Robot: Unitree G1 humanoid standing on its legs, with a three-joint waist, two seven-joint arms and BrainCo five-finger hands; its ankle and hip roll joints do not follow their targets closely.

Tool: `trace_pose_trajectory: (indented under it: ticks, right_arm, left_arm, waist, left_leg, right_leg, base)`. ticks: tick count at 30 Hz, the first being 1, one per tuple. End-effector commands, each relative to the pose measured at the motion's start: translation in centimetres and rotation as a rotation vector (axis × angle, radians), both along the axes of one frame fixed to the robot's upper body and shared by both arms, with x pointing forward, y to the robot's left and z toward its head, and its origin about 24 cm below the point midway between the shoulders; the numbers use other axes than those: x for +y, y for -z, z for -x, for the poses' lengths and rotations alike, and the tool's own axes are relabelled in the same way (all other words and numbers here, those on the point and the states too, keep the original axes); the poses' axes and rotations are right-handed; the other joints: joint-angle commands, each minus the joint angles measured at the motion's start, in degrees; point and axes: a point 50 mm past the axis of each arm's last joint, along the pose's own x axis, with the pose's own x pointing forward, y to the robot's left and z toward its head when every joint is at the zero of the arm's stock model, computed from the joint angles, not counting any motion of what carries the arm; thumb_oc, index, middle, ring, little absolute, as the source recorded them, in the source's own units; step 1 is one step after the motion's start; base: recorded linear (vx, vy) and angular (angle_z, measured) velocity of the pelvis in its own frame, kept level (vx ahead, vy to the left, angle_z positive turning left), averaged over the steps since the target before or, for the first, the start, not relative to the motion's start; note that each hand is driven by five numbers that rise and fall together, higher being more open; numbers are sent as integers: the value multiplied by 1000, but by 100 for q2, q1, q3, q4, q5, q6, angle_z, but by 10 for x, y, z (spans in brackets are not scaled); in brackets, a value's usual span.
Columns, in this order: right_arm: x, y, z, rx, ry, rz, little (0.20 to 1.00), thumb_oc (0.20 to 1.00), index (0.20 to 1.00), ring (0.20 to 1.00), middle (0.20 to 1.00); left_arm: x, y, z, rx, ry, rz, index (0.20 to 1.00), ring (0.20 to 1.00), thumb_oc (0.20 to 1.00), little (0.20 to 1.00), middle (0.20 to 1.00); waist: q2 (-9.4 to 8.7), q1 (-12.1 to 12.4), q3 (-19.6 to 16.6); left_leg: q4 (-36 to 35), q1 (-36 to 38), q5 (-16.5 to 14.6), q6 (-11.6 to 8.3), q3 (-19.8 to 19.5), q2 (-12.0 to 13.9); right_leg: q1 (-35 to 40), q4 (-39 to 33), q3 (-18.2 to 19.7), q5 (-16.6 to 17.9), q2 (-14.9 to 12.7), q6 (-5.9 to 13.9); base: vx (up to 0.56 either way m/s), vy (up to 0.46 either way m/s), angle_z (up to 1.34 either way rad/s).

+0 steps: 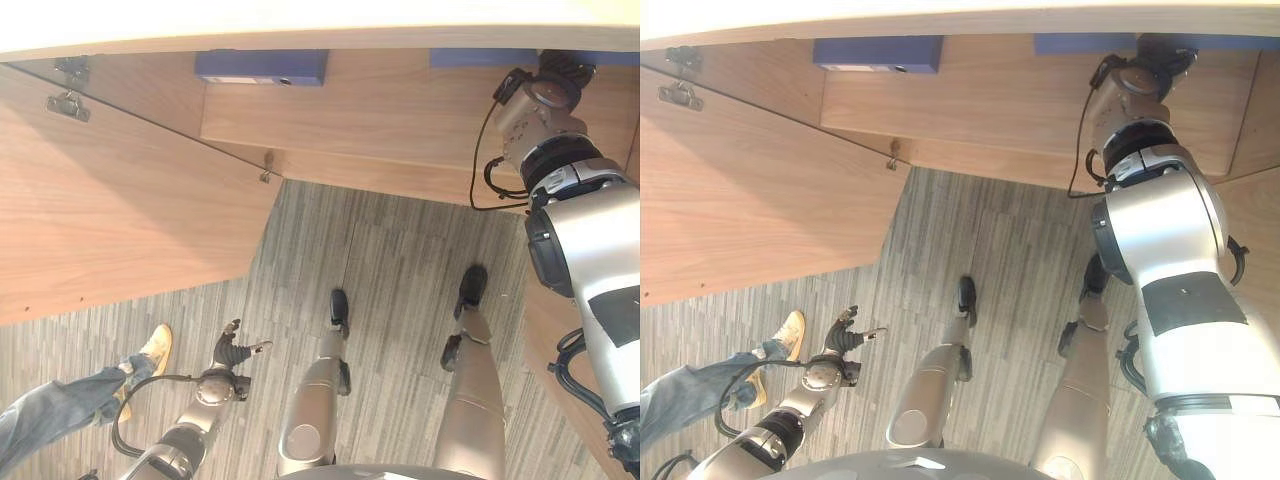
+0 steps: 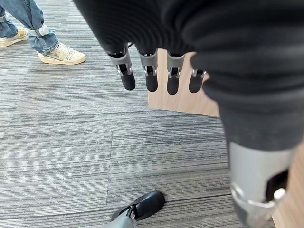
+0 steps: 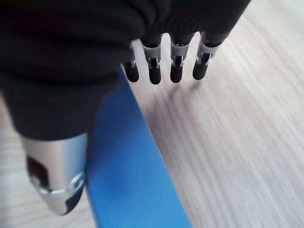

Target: Put the empty folder in the office cabinet

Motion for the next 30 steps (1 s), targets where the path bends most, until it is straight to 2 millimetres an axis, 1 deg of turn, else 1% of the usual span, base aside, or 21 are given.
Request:
trace_pose_trajectory:
  ticks: [1, 4, 7, 8, 9, 10, 11, 12, 14, 16, 17, 18, 19, 20, 21, 22, 24, 26, 27, 28, 30]
  right_arm:
    - [-1, -4, 1, -18, 37, 113, 1000, 1000, 1000, 1000, 1000]
    - [-1, 3, 1, -13, 41, 92, 1000, 1000, 1000, 1000, 1000]
    - [-1, 5, 1, -8, 42, 89, 1000, 1000, 1000, 1000, 1000]
    - [-2, 9, 1, 1, 43, 88, 1000, 1000, 1000, 1000, 1000]
    - [-2, 14, 0, 14, 42, 91, 1000, 1000, 1000, 1000, 1000]
    - [0, 25, -1, 46, 32, 101, 1000, 1000, 1000, 1000, 1000]
    - [0, 25, -1, 46, 32, 101, 1000, 1000, 1000, 1000, 1000]
    - [2, 31, -2, 61, 20, 116, 1000, 1000, 1000, 1000, 1000]
    - [9, 53, -4, 122, -37, 157, 1000, 1000, 1000, 1000, 1000]
    - [12, 66, -4, 162, -67, 187, 1000, 1000, 1000, 1000, 1000]
    - [12, 75, -4, 187, -82, 205, 1000, 1000, 1000, 1000, 1000]
    - [12, 75, -4, 187, -82, 205, 1000, 1000, 1000, 1000, 1000]
    - [10, 82, -3, 208, -83, 210, 1000, 1000, 1000, 1000, 1000]
    - [5, 95, -1, 250, -83, 221, 1000, 1000, 1000, 1000, 1000]
    - [5, 96, -1, 250, -83, 221, 1000, 1000, 1000, 1000, 1000]
    - [1, 104, 1, 276, -85, 224, 1000, 1000, 1000, 1000, 1000]
    - [-2, 107, 2, 287, -91, 224, 1000, 1000, 1000, 1000, 1000]
    - [0, 105, 1, 285, -98, 239, 1000, 1000, 1000, 1000, 1000]
    - [3, 103, 0, 286, -112, 255, 1000, 1000, 1000, 1000, 1000]
    - [11, 100, -2, 281, -140, 306, 1000, 1000, 1000, 1000, 1000]
    - [18, 101, -3, 286, -162, 358, 1000, 1000, 1000, 1000, 1000]
  left_arm:
    - [16, 3, 3, 39, 23, -104, 1000, 1000, 1000, 1000, 1000]
    - [15, 3, 3, 39, 25, -105, 1000, 1000, 1000, 1000, 1000]
    - [16, 3, 3, 40, 23, -106, 1000, 1000, 1000, 1000, 1000]
    - [17, 3, 3, 41, 23, -107, 1000, 1000, 1000, 1000, 1000]
    - [17, 4, 3, 42, 24, -108, 1000, 1000, 1000, 1000, 1000]
    - [18, 4, 4, 49, 31, -116, 1000, 1000, 1000, 1000, 1000]
    - [18, 4, 4, 49, 31, -116, 1000, 1000, 1000, 1000, 1000]
    - [19, 4, 5, 51, 33, -122, 1000, 1000, 1000, 1000, 1000]
    - [23, 5, 7, 60, 28, -125, 1000, 1000, 1000, 1000, 1000]
    - [26, 5, 8, 63, 24, -130, 1000, 1000, 1000, 1000, 1000]
    - [29, 5, 9, 65, 16, -133, 1000, 1000, 1000, 1000, 1000]
    - [29, 5, 9, 65, 16, -133, 1000, 1000, 1000, 1000, 1000]
    - [31, 5, 9, 69, 7, -133, 1000, 1000, 1000, 1000, 1000]
    - [35, 4, 10, 71, -3, -140, 1000, 1000, 1000, 1000, 1000]
    - [35, 4, 10, 72, -3, -141, 1000, 1000, 1000, 1000, 1000]
    - [38, 5, 11, 76, -17, -138, 1000, 1000, 1000, 1000, 1000]
    - [41, 5, 13, 82, -29, -141, 1000, 1000, 1000, 1000, 1000]
    - [43, 5, 13, 85, -37, -140, 1000, 1000, 1000, 1000, 1000]
    - [45, 5, 14, 87, -46, -144, 1000, 1000, 1000, 1000, 1000]
    - [47, 5, 14, 90, -54, -148, 1000, 1000, 1000, 1000, 1000]
    - [50, 6, 15, 100, -70, -156, 1000, 1000, 1000, 1000, 1000]
  waist:
    - [69, 221, -353]
    - [24, 189, -381]
    - [17, 187, -388]
    - [0, 176, -400]
    - [-16, 163, -408]
    - [-36, 154, -426]
    - [-36, 154, -426]
    - [-55, 144, -431]
    - [-112, 126, -448]
    - [-148, 110, -458]
    - [-177, 94, -461]
    - [-177, 94, -461]
    - [-196, 83, -462]
    - [-228, 65, -459]
    - [-229, 65, -459]
    - [-258, 45, -465]
    - [-278, 22, -477]
    - [-293, 17, -481]
    - [-303, 10, -478]
    - [-322, -9, -483]
    - [-351, -35, -486]
  left_leg:
    - [42, 1307, -751, -267, 73, 202]
    - [24, 1320, -738, -269, 57, 185]
    - [21, 1329, -739, -268, 51, 187]
    - [17, 1345, -746, -267, 52, 186]
    - [16, 1357, -751, -267, 56, 179]
    - [14, 1380, -770, -263, 51, 173]
    - [14, 1380, -770, -263, 51, 173]
    - [12, 1400, -793, -259, 49, 168]
    - [25, 1451, -845, -248, 50, 146]
    - [25, 1489, -878, -244, 44, 139]
    - [25, 1511, -900, -245, 49, 136]
    - [25, 1511, -900, -245, 49, 136]
    - [27, 1532, -919, -243, 47, 134]
    - [30, 1555, -952, -239, 47, 130]
    - [31, 1559, -953, -239, 47, 131]
    - [35, 1583, -971, -237, 48, 131]
    - [30, 1600, -978, -239, 56, 127]
    - [16, 1616, -979, -240, 61, 127]
    - [12, 1624, -980, -241, 64, 130]
    - [9, 1637, -988, -236, 68, 119]
    - [12, 1652, -993, -234, 80, 119]
  right_leg:
    - [173, -320, 66, -65, -17, 549]
    - [239, -417, 51, 5, -36, 552]
    - [255, -434, 43, 14, -37, 553]
    - [283, -459, 25, 17, -43, 555]
    - [316, -477, 22, 23, -35, 554]
    - [356, -499, 20, 32, -42, 548]
    - [356, -499, 20, 32, -42, 548]
    - [401, -525, 7, 36, -43, 549]
    - [469, -558, 5, 77, -61, 554]
    - [510, -579, 4, 88, -72, 550]
    - [543, -602, -2, 98, -82, 552]
    - [543, -602, -2, 98, -82, 552]
    - [560, -614, -4, 111, -84, 549]
    - [609, -654, -16, 130, -89, 555]
    - [617, -660, -18, 133, -88, 555]
    - [645, -687, -17, 157, -94, 565]
    - [657, -720, -10, 183, -99, 573]
    - [666, -745, -12, 195, -100, 576]
    - [666, -757, -6, 208, -98, 576]
    - [667, -772, 5, 227, -90, 574]
    - [661, -777, 21, 240, -73, 570]
  base:
    - [-18, 6, -3]
    - [-8, 3, -1]
    - [0, 0, 0]
    - [0, 0, 0]
    - [0, 0, 0]
    - [0, 0, 0]
    - [-11, 2, 5]
    - [-6, 0, 5]
    - [-17, 0, 5]
    - [0, 0, 0]
    - [-10, 1, -3]
    - [0, 0, 0]
    - [0, 0, 0]
    - [0, 0, 0]
    - [-25, -4, -3]
    - [0, 0, 0]
    - [0, 0, 0]
    - [-3, 2, -3]
    - [-10, 10, -7]
    - [-12, 11, -8]
    - [-6, 6, -2]
